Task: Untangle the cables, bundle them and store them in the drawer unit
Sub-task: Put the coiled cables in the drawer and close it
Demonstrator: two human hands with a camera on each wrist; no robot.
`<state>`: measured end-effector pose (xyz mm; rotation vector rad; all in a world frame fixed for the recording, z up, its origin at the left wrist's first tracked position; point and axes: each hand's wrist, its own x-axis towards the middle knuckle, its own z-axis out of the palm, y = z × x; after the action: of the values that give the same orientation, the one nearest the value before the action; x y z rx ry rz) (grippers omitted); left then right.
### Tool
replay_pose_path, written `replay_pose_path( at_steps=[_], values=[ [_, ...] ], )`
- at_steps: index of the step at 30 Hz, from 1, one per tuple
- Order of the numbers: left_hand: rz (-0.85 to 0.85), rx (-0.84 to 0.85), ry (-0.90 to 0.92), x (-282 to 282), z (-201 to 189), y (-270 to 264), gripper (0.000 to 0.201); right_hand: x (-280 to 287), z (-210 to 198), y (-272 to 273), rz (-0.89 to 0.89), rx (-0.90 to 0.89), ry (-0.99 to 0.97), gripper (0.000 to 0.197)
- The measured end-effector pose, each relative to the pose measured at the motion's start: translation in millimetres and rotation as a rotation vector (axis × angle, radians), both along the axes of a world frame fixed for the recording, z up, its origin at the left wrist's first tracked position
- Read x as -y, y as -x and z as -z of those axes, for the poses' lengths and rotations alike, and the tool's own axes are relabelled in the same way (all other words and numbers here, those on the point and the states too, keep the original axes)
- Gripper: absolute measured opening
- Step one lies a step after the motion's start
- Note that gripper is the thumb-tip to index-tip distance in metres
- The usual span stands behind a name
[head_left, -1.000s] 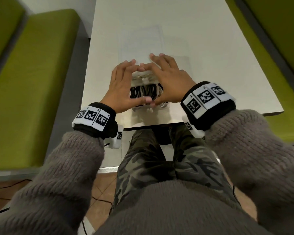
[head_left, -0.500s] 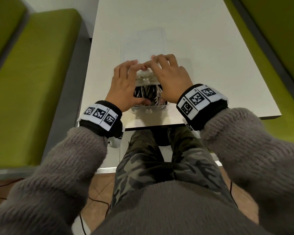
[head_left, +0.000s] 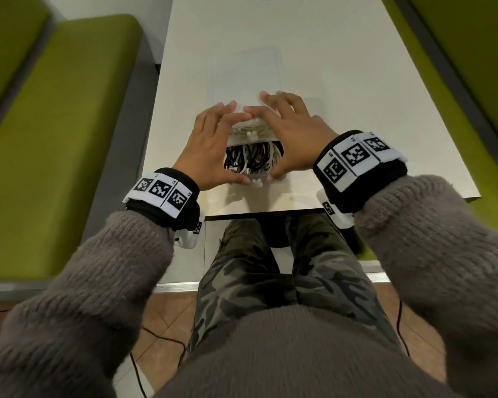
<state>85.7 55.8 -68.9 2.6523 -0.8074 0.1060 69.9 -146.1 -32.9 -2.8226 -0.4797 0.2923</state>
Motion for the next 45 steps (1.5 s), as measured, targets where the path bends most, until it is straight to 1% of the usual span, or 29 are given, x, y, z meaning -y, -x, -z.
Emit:
replay_pose_path(
  at_steps=[3,5,6,8,9,10,13,16,19,21,22,23,25,26,27,28,30,33,35,36,38,41,43,45],
  values=[
    [-0.008,0.010,-0.011,2,0,1,0.106,-4,9,2,0.023,0.117,-0.033,0.109],
    [0.005,-0.034,-0.010,-1,-4,-1,0.103,-3,12,-1,0.024,0.108,-0.082,0.107],
    [0.015,-0.074,0.002,-3,-6,-4,0.100,-1,11,-3,0.022,0.087,-0.097,0.106],
    [0.060,-0.119,0.022,-9,-9,-11,0.084,4,9,-8,0.010,0.058,-0.109,0.097],
    [0.079,-0.109,0.009,-12,-9,-14,0.077,5,8,-9,0.007,0.066,-0.105,0.092],
    [0.087,-0.085,-0.014,-14,-8,-15,0.074,4,9,-9,0.012,0.093,-0.095,0.088],
    [0.057,-0.017,-0.045,-11,-3,-14,0.082,-4,14,-5,0.048,0.220,-0.046,0.083],
    [-0.027,0.039,-0.078,-3,-4,-12,0.088,-13,16,-4,0.067,0.299,0.024,0.077],
    [-0.085,0.113,-0.123,4,-7,-12,0.091,-19,15,-6,0.087,0.335,0.056,0.072],
    [-0.115,0.146,-0.151,8,-8,-12,0.092,-17,14,-6,0.076,0.312,0.020,0.071],
    [-0.127,0.162,-0.169,9,-9,-12,0.092,-14,13,-6,0.064,0.269,-0.015,0.073],
    [-0.135,0.178,-0.190,10,-10,-11,0.093,-11,13,-5,0.052,0.206,-0.043,0.081],
    [-0.153,0.191,-0.222,12,-12,-12,0.094,-5,12,-2,0.029,0.086,-0.032,0.110],
    [-0.164,0.186,-0.229,13,-13,-12,0.094,-5,13,0,0.019,0.069,0.002,0.122],
    [-0.171,0.176,-0.236,14,-14,-12,0.094,-6,15,2,0.018,0.086,0.034,0.128],
    [-0.173,0.170,-0.241,15,-14,-13,0.093,-8,16,3,0.027,0.115,0.046,0.129],
    [-0.155,0.135,-0.214,11,-13,-14,0.090,-10,17,3,0.039,0.148,0.022,0.126],
    [-0.070,0.008,-0.084,-1,-10,-15,0.079,-9,15,-1,0.037,0.153,-0.038,0.119],
    [-0.036,-0.027,-0.052,-5,-9,-17,0.071,-8,15,-2,0.034,0.166,-0.043,0.116],
    [-0.046,-0.010,-0.051,-5,-9,-18,0.067,-8,15,-3,0.034,0.175,-0.042,0.115],
    [-0.106,0.077,-0.046,1,-6,-16,0.059,-9,15,-4,0.037,0.195,-0.039,0.110],
    [-0.221,0.211,-0.058,18,3,-12,0.061,-9,19,-6,0.058,0.267,-0.050,0.092],
    [-0.246,0.230,-0.068,21,5,-12,0.060,-10,22,-8,0.070,0.311,-0.071,0.083],
    [-0.188,0.165,-0.045,13,1,-15,0.058,-12,24,-10,0.074,0.319,-0.084,0.080]
  ],
)
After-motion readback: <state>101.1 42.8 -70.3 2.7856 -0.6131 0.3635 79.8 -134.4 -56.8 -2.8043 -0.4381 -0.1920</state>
